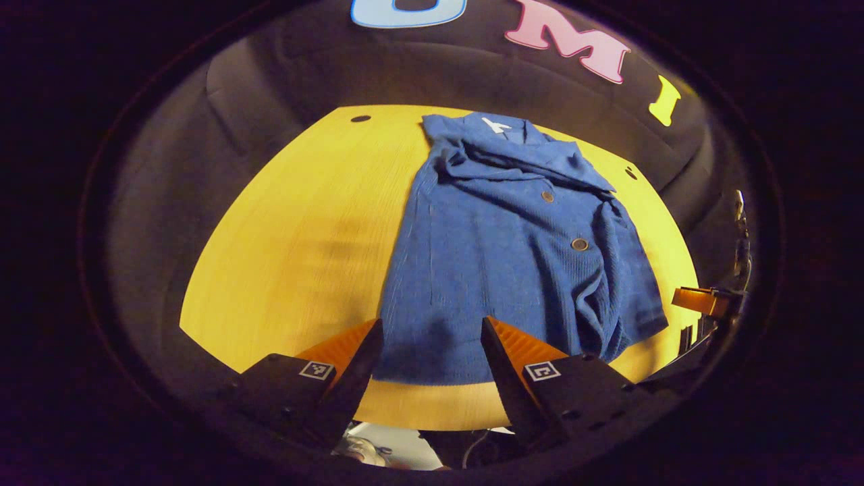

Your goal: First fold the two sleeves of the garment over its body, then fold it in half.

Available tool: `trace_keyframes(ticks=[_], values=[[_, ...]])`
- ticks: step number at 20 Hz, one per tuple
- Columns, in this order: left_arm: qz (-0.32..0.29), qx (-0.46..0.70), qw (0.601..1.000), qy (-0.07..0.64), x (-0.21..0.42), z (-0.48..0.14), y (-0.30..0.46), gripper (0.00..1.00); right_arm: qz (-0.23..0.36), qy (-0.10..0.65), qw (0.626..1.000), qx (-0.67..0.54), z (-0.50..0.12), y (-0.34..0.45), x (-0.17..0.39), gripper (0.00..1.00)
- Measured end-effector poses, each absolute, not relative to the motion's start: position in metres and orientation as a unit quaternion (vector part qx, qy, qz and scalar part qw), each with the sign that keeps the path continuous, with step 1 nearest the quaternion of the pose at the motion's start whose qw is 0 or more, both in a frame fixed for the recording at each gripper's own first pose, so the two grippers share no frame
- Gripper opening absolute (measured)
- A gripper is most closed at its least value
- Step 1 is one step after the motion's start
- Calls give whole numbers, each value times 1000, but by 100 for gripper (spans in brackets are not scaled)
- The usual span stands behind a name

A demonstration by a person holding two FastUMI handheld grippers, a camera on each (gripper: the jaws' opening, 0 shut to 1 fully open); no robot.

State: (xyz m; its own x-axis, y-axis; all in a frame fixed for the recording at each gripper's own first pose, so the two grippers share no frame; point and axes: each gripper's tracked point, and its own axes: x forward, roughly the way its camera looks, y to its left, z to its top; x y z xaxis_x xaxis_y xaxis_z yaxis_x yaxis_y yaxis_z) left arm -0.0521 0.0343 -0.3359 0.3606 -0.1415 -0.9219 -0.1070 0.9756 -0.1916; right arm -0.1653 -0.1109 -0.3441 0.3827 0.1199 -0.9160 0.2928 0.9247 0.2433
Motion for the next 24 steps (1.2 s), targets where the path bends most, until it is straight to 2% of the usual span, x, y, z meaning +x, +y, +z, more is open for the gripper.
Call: trace_keyframes(ticks=[8, 10, 11, 12, 13, 14, 15, 16, 17, 19, 20, 24], values=[[-22, -71, 798, 599, -58, -357, 29, 83, -75, 604, 770, 193, -373, -92, -190, 99], [-22, -42, 795, 605, -61, -362, 34, 75, -85, 609, 769, 175, -376, -94, -189, 98], [-27, -33, 795, 606, -62, -360, 35, 70, -88, 610, 771, 161, -377, -97, -189, 94], [-31, -30, 795, 605, -62, -359, 34, 70, -90, 616, 770, 143, -380, -99, -193, 92], [-25, -32, 796, 604, -62, -359, 31, 59, -100, 617, 772, 115, -383, -106, -194, 85], [-21, -32, 797, 602, -61, -360, 27, 42, -100, 618, 773, 103, -382, -105, -197, 66], [-22, -32, 799, 600, -60, -360, 23, 31, -95, 615, 776, 102, -382, -102, -194, 61], [-17, -36, 800, 599, -60, -361, 20, 18, -92, 615, 776, 104, -380, -99, -194, 61], [-12, -42, 801, 597, -59, -360, 17, 11, -87, 613, 777, 113, -382, -95, -191, 31], [-16, -54, 807, 588, -59, -359, 10, 8, -88, 608, 780, 122, -380, -94, -188, 10], [-23, -69, 806, 588, -59, -359, 4, 2, -78, 606, 781, 127, -380, -92, -187, 7], [-47, -153, 796, 584, -57, -349, -11, 0, -80, 591, 784, 174, -374, -90, -180, 5]])
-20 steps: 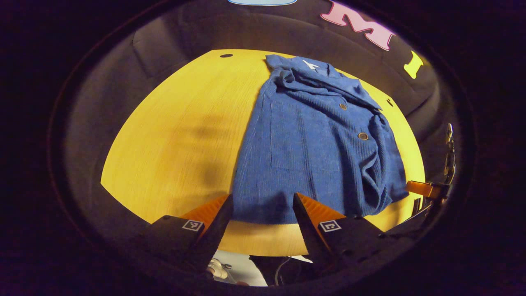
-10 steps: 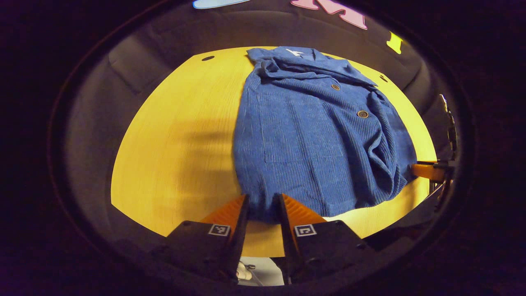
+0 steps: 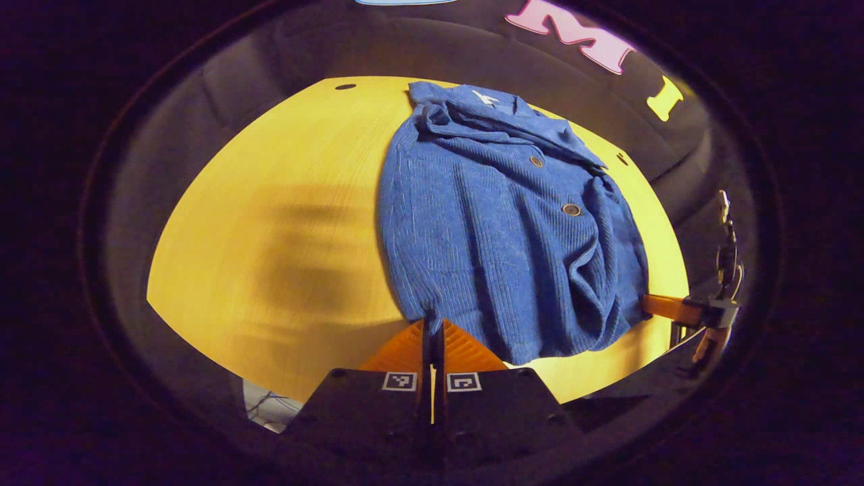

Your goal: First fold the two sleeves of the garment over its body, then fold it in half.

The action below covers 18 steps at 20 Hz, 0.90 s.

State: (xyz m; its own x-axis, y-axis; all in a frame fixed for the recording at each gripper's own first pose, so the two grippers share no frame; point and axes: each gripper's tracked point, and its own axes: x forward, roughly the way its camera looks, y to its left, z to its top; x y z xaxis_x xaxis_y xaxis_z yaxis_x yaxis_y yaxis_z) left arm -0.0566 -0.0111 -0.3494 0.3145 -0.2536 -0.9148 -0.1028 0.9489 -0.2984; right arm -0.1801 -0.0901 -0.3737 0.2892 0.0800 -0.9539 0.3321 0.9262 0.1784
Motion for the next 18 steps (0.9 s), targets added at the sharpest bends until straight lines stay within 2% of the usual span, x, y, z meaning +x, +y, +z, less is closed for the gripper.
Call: trace_keyframes(ticks=[6, 9, 14, 18], values=[[-58, -169, 829, 530, 1, -289, 5, 0, -60, 516, 834, 188, -309, -99, -88, 5], [-65, -129, 854, 500, 43, -258, 15, 0, -39, 478, 859, 178, -277, -103, -30, 5], [-77, -119, 886, 442, 147, -218, 27, 0, -26, 410, 893, 184, -241, -127, 84, 5], [-62, -99, 912, 392, 247, -205, 51, 0, -28, 369, 915, 159, -243, -159, 178, 5]])
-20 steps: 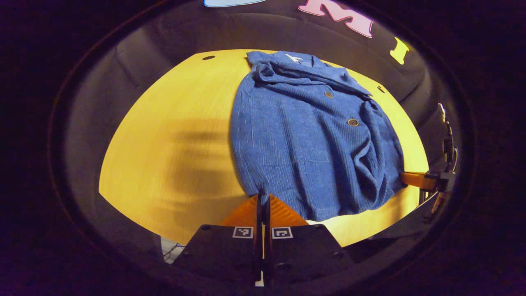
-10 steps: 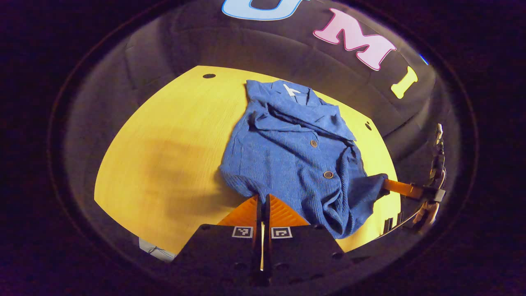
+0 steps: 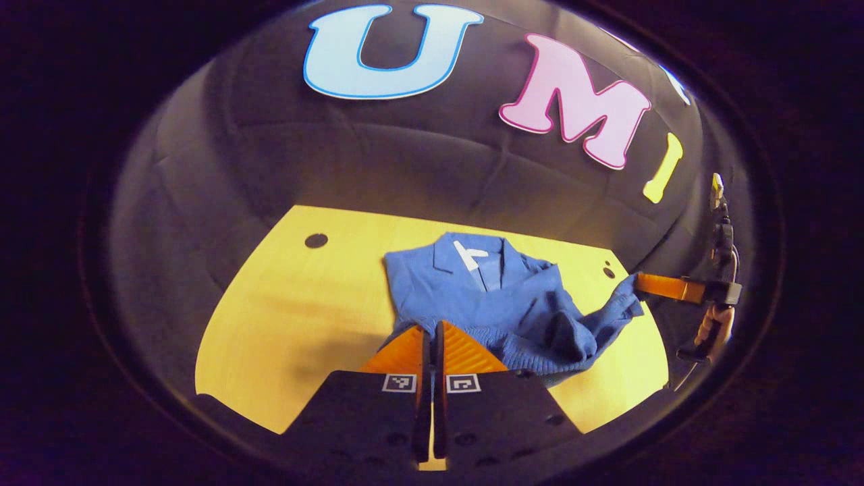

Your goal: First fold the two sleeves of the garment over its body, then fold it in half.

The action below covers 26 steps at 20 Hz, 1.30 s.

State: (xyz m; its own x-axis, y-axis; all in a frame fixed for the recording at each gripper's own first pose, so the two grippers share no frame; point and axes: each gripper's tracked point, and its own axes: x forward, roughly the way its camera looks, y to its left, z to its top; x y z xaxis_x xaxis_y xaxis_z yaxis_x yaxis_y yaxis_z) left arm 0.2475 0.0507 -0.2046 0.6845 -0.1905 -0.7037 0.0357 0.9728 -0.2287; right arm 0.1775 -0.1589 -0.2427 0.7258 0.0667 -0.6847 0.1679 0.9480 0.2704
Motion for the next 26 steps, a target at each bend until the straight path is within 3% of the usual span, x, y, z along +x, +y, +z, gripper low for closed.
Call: trace_keyframes(ticks=[6, 11, 13, 14, 15, 16, 17, 18, 26], values=[[-28, -77, 943, 324, 401, -236, 68, 0, -61, 327, 932, 144, -294, -211, 311, 5], [1, -77, 948, 308, 469, -286, 68, 1, -101, 351, 924, 112, -371, -246, 344, 7], [13, -54, 947, 318, 470, -298, 72, 16, -119, 349, 925, 94, -381, -260, 349, 14], [23, -42, 943, 329, 468, -299, 75, 39, -121, 354, 923, 91, -383, -262, 344, 12], [35, -36, 938, 343, 457, -297, 77, 61, -113, 359, 922, 91, -380, -260, 337, 53], [45, -41, 939, 340, 449, -290, 76, 84, -111, 353, 925, 89, -372, -258, 332, 65], [50, -48, 942, 329, 445, -280, 72, 86, -112, 339, 931, 80, -361, -257, 323, 77], [53, -54, 948, 308, 435, -262, 69, 86, -107, 316, 940, 74, -342, -253, 319, 100], [10, -62, 988, 141, 258, -119, 35, 85, -93, 125, 988, -5, -154, -175, 204, 99]])
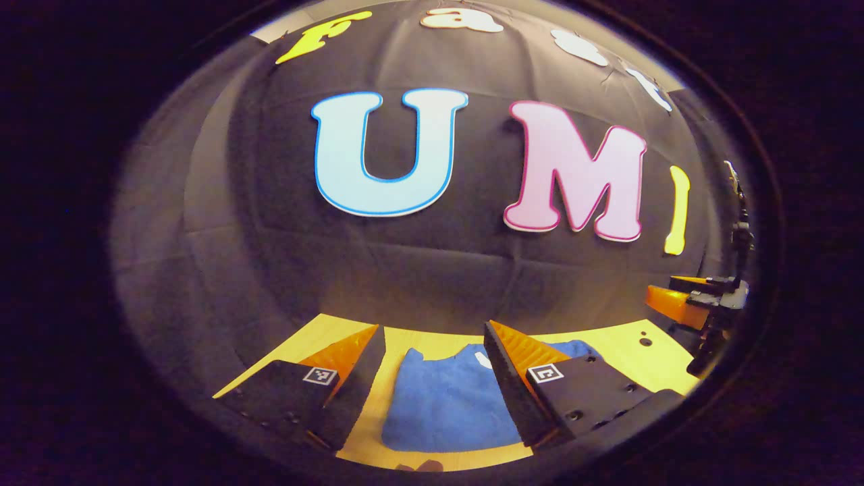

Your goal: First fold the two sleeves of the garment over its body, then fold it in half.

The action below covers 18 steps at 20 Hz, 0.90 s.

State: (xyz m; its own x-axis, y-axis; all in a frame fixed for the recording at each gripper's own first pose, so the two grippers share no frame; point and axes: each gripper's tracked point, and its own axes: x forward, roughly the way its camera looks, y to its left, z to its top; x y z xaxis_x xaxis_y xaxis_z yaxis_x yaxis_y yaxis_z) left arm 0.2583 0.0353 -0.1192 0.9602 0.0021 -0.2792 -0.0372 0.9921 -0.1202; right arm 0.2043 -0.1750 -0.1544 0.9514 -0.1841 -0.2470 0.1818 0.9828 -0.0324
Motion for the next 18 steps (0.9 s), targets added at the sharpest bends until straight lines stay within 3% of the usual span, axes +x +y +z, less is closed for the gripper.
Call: trace_keyframes(ticks=[5, 7, 8, 9, 11, 12, 13, 18], values=[[-5, -70, 997, 6, 130, -50, 40, 83, -60, 108, 992, 30, -90, -77, 91, 98], [-18, -81, 996, -32, 82, -30, 38, 82, -56, 69, 996, 22, -57, -55, 56, 98], [-16, -82, 996, -37, 62, -26, 39, 82, -56, 48, 997, 7, -41, -48, 39, 87], [-11, -77, 996, -35, 46, -27, 39, 82, -48, 34, 998, -9, -27, -37, 24, 95], [12, -83, 996, -35, 19, -20, 42, 82, -28, 12, 999, -28, -8, -9, -2, 96], [10, -87, 996, -33, 4, -15, 38, 83, -23, 7, 999, -24, -4, 1, -11, 89], [5, -82, 996, -37, -10, -11, 31, 82, -15, 8, 1000, -15, -3, 9, -17, 96], [-18, 7, 997, -76, -46, 17, 18, 82, -7, 3, 1000, -15, 11, 25, -26, 96]])
